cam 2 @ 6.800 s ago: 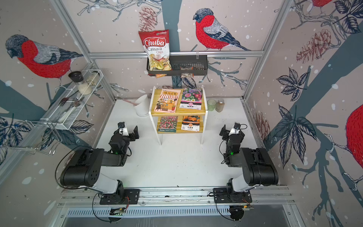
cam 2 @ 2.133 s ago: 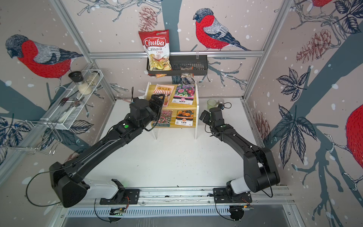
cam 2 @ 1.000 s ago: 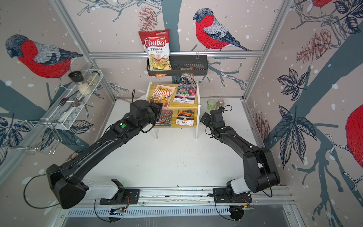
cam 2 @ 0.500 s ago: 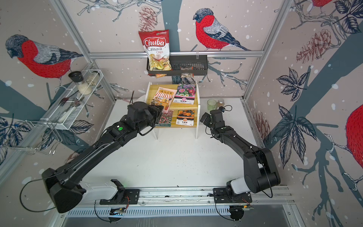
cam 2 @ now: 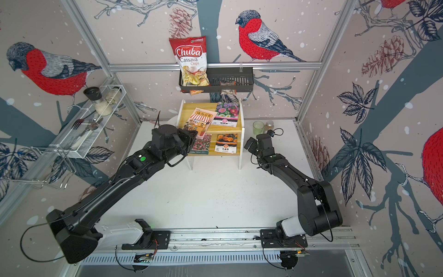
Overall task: Take the seed bag off the shelf
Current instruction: Pick up the seed packet from the shelf.
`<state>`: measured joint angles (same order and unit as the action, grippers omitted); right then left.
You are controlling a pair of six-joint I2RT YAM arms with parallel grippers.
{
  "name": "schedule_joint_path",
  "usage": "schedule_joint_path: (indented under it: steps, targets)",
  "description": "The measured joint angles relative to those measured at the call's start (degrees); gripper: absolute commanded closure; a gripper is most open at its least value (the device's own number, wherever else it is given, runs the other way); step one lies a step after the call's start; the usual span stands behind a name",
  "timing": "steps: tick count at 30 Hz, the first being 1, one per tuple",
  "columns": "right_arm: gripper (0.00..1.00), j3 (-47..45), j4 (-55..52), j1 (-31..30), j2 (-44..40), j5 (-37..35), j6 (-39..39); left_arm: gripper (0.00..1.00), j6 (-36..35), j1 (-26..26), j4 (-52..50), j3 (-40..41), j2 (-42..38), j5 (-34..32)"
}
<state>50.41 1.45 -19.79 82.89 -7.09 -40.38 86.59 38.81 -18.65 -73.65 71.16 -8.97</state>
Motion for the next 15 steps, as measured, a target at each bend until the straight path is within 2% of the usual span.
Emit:
schedule_joint_path:
  steps: [6,9,15]
  targets:
    - [0.00,-0.46,-0.02,0.00,-0.90,-0.02,0.15,0.92,-0.09,0.28,0.00,0.00,-1.29,0.17]
    - [0.00,-0.79,-0.09,0.00,-1.18,-0.02,0.15,1.00,-0.44,0.28,-0.02,0.02,-1.81,0.15]
    - [0.00,-0.76,-0.11,0.02,-1.68,-0.13,0.22,1.00,-1.09,0.33,-0.02,0.74,-3.85,-0.20]
